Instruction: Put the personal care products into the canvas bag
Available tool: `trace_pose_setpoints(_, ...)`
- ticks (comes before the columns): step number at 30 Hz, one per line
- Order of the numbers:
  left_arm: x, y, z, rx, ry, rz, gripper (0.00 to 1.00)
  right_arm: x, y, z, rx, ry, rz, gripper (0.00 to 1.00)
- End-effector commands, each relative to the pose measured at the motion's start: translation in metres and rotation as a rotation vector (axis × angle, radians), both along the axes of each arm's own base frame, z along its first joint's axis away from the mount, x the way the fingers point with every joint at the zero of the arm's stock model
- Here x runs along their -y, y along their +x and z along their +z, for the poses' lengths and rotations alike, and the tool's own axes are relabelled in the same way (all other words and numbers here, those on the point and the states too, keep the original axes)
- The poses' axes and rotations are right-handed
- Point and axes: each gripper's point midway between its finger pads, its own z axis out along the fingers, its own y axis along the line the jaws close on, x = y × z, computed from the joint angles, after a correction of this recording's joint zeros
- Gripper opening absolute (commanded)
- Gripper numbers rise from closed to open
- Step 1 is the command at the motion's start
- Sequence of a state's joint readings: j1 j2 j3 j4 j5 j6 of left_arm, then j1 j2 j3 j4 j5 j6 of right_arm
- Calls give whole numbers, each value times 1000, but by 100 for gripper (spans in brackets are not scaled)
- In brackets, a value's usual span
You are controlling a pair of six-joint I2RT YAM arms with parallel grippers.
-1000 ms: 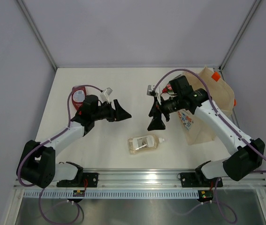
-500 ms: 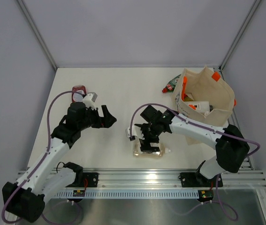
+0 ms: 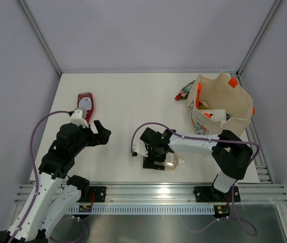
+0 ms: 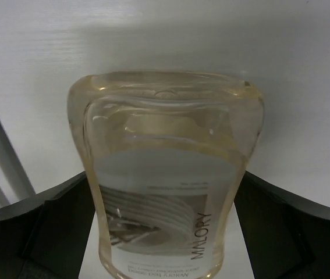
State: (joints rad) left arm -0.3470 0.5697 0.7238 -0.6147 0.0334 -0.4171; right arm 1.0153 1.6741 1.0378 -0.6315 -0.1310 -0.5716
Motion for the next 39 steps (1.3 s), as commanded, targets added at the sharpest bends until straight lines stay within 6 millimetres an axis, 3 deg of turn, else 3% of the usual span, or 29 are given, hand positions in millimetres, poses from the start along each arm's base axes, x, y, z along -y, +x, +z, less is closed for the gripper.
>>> trace_pose_setpoints(1,-21,1,3,17,-4,138,99,12,14,-22,95,-118,-65,99)
trace_pose_setpoints(5,-25,-3,12,51,-21,158,99,14,18,-29,108,-143,-77,100)
trace_pose_setpoints(8,-26,-4,12,48,-19,158,99,15,15,-31,83,-155,-72,87)
trace_pose_setpoints(9,-25,-4,12,48,-20,156,99,15,13,-33,68,-165,-69,70)
trace_pose_setpoints(12,-24,-4,11,41,-30,159,99,8,8,-25,4,-130,-78,35)
trace_pose_setpoints(13,-25,-5,11,38,-30,161,99,7,11,-21,-30,-102,-104,8)
trace_pose_setpoints(14,-25,-5,11,35,-29,163,99,7,14,-15,-45,-83,-124,0)
trace_pose_setpoints(16,-27,-6,9,28,-28,172,99,-7,21,13,-102,39,-159,0)
trace_pose_setpoints(17,-27,-6,9,27,-27,175,99,-1,34,23,-131,77,-214,0)
trace_pose_setpoints(18,-27,-6,9,29,-27,175,99,-7,42,44,-139,153,-231,0)
trace_pose_setpoints(19,-27,-6,8,26,-26,175,99,-13,39,57,-210,228,-233,0)
trace_pose_setpoints(20,-27,-6,8,24,-25,175,99,-7,51,73,-219,287,-276,0)
trace_pose_setpoints(22,-26,-5,10,28,-32,172,99,-14,53,98,-294,403,-291,0)
trace_pose_setpoints(24,-24,-4,10,24,-40,168,99,-11,67,115,-324,488,-343,0)
trace_pose_setpoints(29,-19,0,9,20,-64,160,99,-12,80,148,-471,658,-415,0)
trace_pose_setpoints(32,-18,1,7,13,-73,166,99,-8,95,182,-501,767,-435,0)
trace_pose_setpoints(35,-18,2,6,8,-74,171,99,-1,109,244,-449,895,-415,0)
trace_pose_setpoints(36,-18,3,6,8,-71,172,99,2,114,278,-387,950,-384,0)
trace_pose_setpoints(38,-18,5,6,5,-67,173,99,16,123,313,-332,1010,-402,0)
trace_pose_setpoints(39,-18,6,6,2,-64,173,99,23,125,343,-280,1055,-395,0)
